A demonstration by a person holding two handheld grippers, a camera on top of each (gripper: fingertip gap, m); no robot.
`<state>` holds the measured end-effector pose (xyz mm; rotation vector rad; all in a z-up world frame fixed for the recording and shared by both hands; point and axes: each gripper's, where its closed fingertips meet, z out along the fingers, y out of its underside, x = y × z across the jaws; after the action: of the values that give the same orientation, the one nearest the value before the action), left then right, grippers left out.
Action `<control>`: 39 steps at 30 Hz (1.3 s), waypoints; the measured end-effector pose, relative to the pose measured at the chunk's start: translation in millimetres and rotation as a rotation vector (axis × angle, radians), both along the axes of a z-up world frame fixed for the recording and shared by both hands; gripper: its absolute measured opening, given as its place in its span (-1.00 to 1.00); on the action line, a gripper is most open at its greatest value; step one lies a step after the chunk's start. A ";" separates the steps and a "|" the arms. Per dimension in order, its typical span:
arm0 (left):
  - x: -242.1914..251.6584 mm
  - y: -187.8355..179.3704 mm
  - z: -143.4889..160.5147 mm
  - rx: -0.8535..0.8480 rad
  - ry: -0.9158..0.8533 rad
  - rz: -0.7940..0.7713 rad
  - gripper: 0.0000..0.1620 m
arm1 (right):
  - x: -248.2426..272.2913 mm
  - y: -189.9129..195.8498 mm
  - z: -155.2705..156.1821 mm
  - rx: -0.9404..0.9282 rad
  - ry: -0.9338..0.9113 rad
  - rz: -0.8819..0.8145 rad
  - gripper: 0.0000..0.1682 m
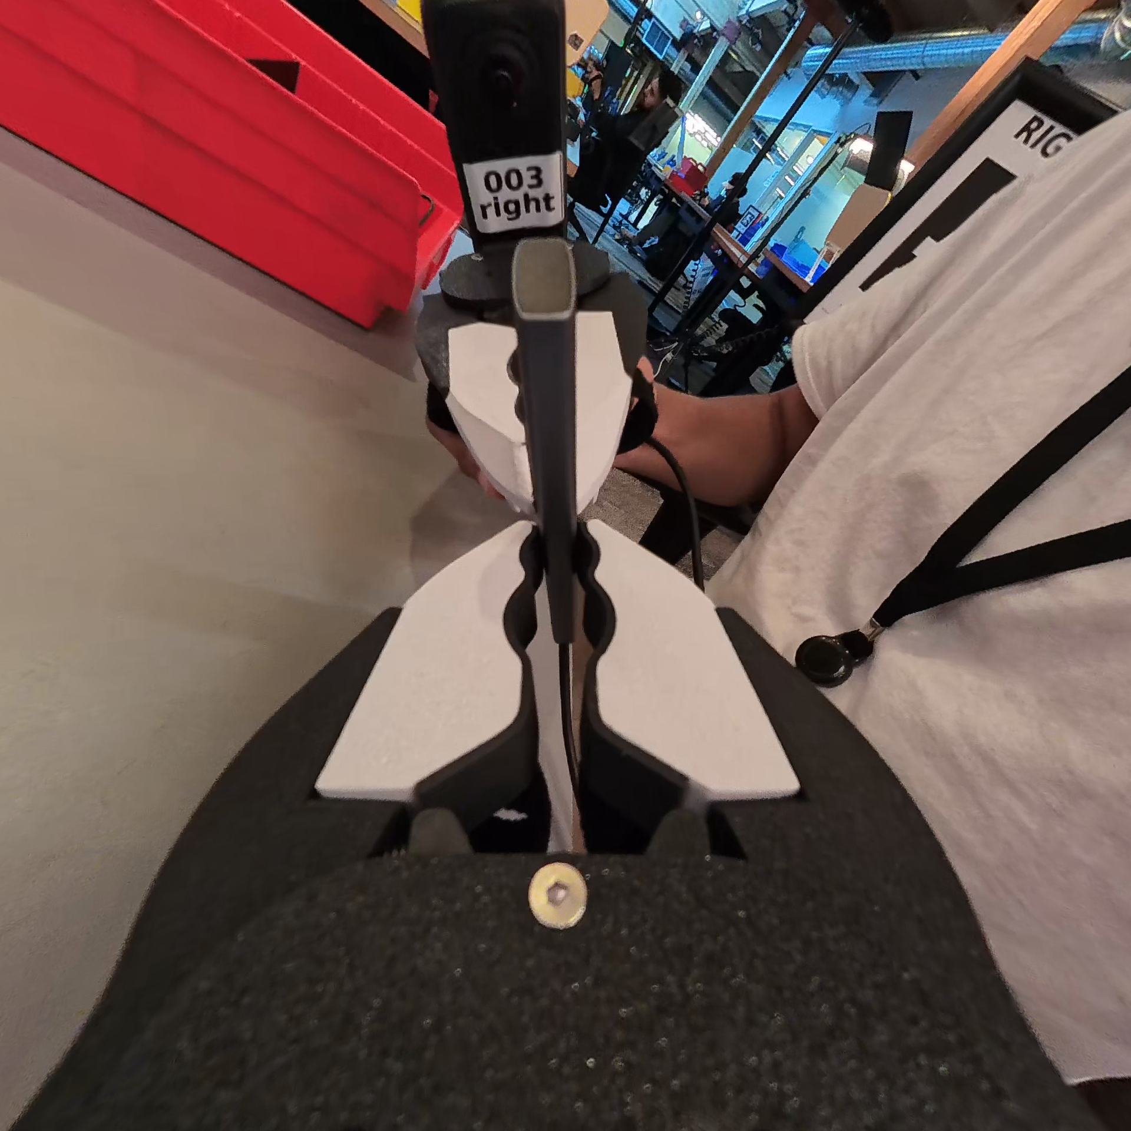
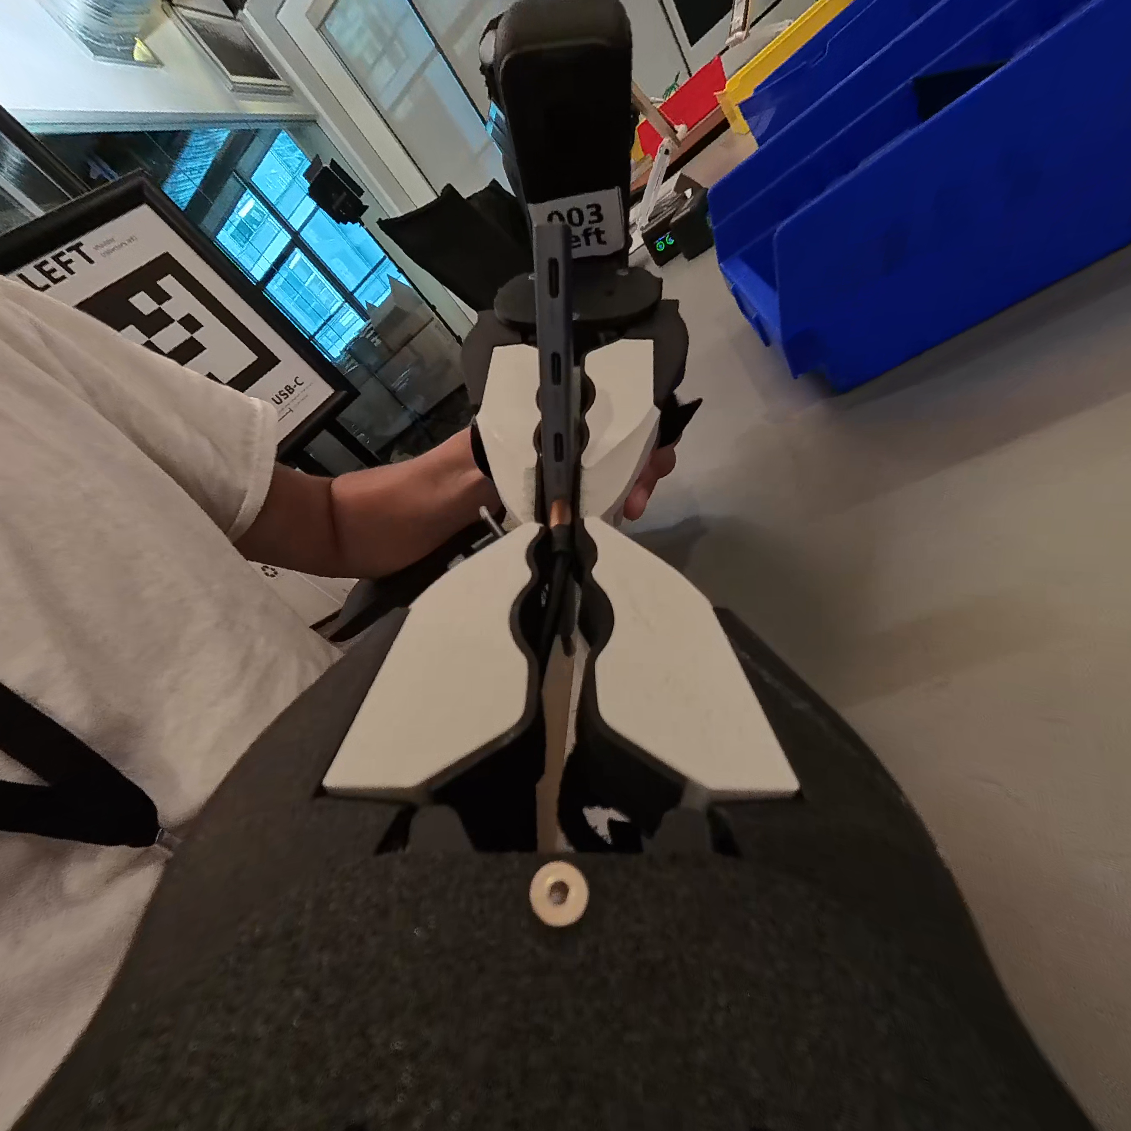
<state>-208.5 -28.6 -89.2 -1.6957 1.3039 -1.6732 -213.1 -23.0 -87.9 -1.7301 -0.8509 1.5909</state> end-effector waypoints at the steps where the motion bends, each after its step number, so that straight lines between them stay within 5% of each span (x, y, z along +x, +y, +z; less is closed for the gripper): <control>1: 0.1 0.5 -0.1 0.003 -0.002 0.005 -0.87 | 0.3 0.7 -0.1 0.006 -0.005 -0.004 -0.92; 3: -6.7 4.1 -0.4 0.005 -0.001 0.010 -0.87 | 4.7 2.6 1.0 0.006 0.001 -0.014 -0.92; 6: -54.7 51.1 26.9 -0.009 -0.120 0.207 -0.89 | 93.1 53.2 36.0 0.019 0.172 -0.291 -0.94; 9: -24.5 23.0 19.0 0.183 -0.020 0.129 -0.88 | 79.2 45.9 31.5 0.117 0.043 -0.267 -0.92; 12: -10.0 26.8 -3.8 0.112 0.028 0.161 -0.88 | 80.2 54.6 21.6 0.127 0.007 -0.333 -0.92; 18: -20.2 58.1 4.8 0.005 -0.075 0.315 -0.88 | 112.7 77.8 29.5 0.442 -0.208 -0.642 -0.92; 23: -18.4 52.6 3.3 -0.009 -0.060 0.292 -0.88 | 153.4 74.7 82.6 0.724 -0.276 -0.898 -0.92; 30: -7.5 41.8 -1.5 0.035 -0.023 0.267 -0.88 | 334.7 81.3 190.9 1.143 -0.674 -1.523 -0.92; 32: -6.0 41.3 -2.5 0.047 -0.016 0.261 -0.88 | 367.4 93.9 187.6 1.190 -0.783 -1.620 -0.92; 39: -9.4 41.8 -3.7 0.074 0.005 0.277 -0.88 | 374.5 146.1 90.8 1.240 -1.227 -1.404 -0.92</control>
<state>-217.9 13.3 -92.9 -1.7465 1.0631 -1.4447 161.5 123.1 3.0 -1.3860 -0.5159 -0.9087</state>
